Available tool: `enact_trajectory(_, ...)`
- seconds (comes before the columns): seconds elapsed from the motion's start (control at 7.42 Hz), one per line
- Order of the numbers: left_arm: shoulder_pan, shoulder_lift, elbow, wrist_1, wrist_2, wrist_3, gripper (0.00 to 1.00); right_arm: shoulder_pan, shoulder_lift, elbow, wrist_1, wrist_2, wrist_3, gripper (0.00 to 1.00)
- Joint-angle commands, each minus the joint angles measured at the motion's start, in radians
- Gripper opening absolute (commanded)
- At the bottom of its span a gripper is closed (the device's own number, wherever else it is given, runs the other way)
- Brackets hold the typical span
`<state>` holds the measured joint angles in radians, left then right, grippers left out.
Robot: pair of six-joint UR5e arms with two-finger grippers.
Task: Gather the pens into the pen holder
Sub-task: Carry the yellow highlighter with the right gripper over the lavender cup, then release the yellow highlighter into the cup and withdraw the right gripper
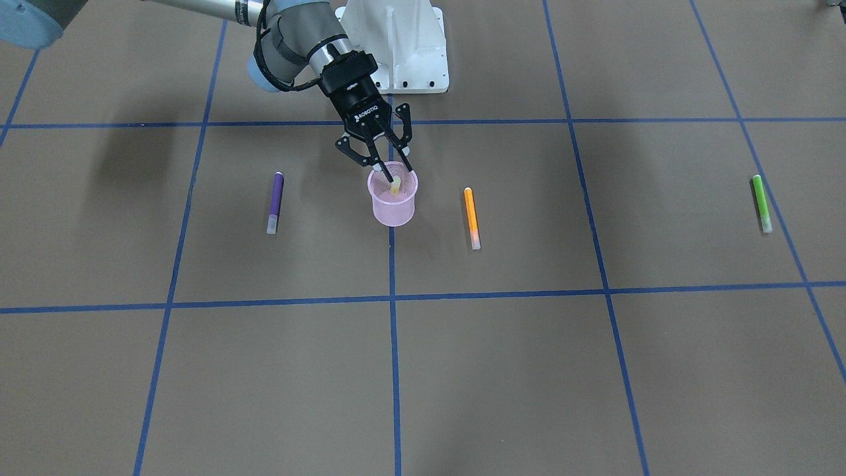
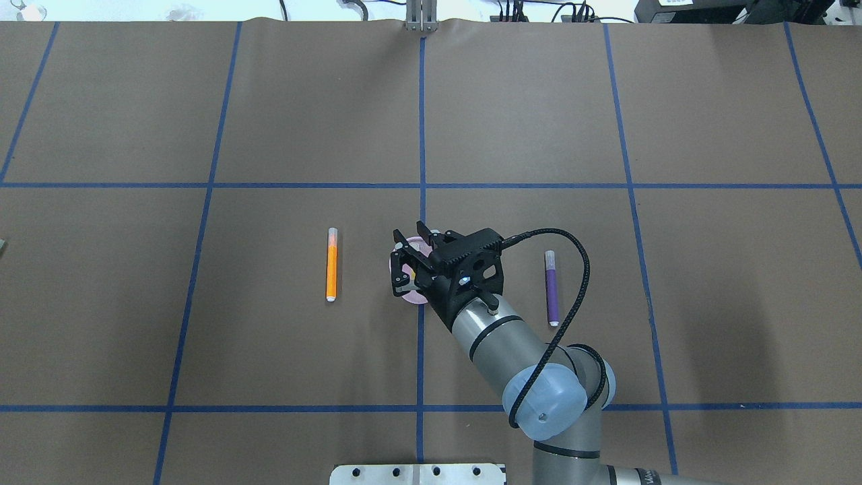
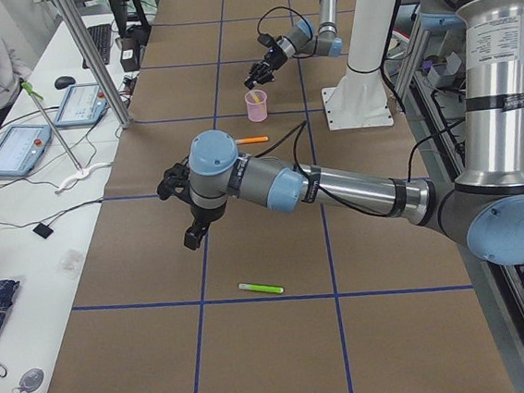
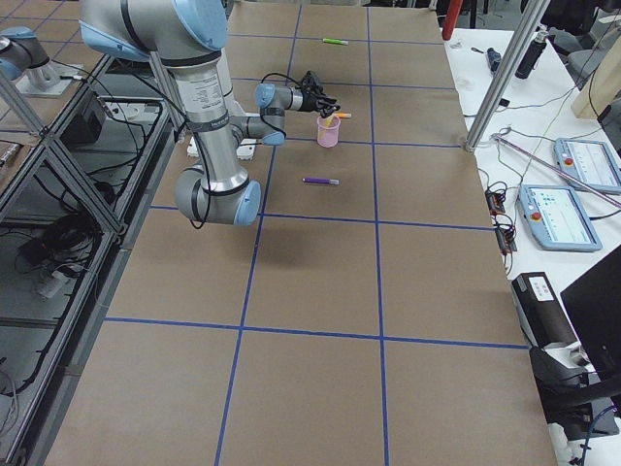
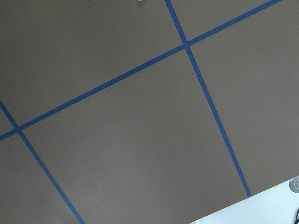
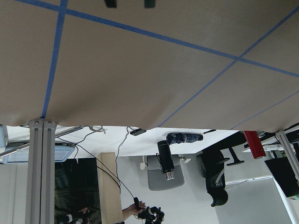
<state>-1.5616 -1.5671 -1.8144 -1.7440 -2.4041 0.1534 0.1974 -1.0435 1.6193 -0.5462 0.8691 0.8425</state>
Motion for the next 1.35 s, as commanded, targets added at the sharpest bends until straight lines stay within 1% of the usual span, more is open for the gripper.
enact_trajectory(0.0, 0.000, 0.004, 0.000, 0.000, -0.001, 0.003, 1.00, 0.034, 0.002, 0.051, -0.100, 0.004, 0.064, 0.99)
enact_trajectory(0.13, 0.000, 0.006, 0.003, 0.000, -0.001, 0.002, 1.00, 0.078, 0.002, 0.100, -0.239, 0.055, 0.160, 0.99)
enact_trajectory(0.27, 0.000, 0.004, -0.002, -0.002, -0.001, 0.000, 1.00, 0.168, 0.002, 0.153, -0.403, 0.235, 0.261, 0.99)
enact_trajectory(0.4, 0.002, 0.010, 0.021, -0.002, 0.000, -0.020, 1.00, 0.276, 0.002, 0.193, -0.593, 0.433, 0.320, 0.99)
enact_trajectory(0.54, 0.015, 0.010, 0.067, 0.000, 0.000, -0.029, 1.00, 0.398, 0.000, 0.215, -0.742, 0.649, 0.322, 0.99)
enact_trajectory(0.67, 0.032, 0.010, 0.122, -0.018, 0.000, -0.066, 1.00, 0.533, -0.009, 0.212, -0.824, 0.874, 0.301, 0.99)
enact_trajectory(0.81, 0.064, 0.012, 0.179, -0.087, 0.008, -0.122, 1.00, 0.662, -0.015, 0.212, -0.887, 1.050, 0.206, 1.00)
enact_trajectory(0.94, 0.095, 0.012, 0.267, -0.208, 0.011, -0.168, 1.00, 0.773, -0.033, 0.211, -0.949, 1.171, 0.032, 1.00)
enact_trajectory(1.08, 0.136, 0.012, 0.350, -0.342, 0.020, -0.245, 1.00, 0.874, -0.065, 0.209, -0.987, 1.253, -0.115, 1.00)
enact_trajectory(1.21, 0.185, 0.013, 0.404, -0.464, 0.075, -0.343, 1.00, 0.969, -0.104, 0.206, -1.011, 1.337, -0.251, 1.00)
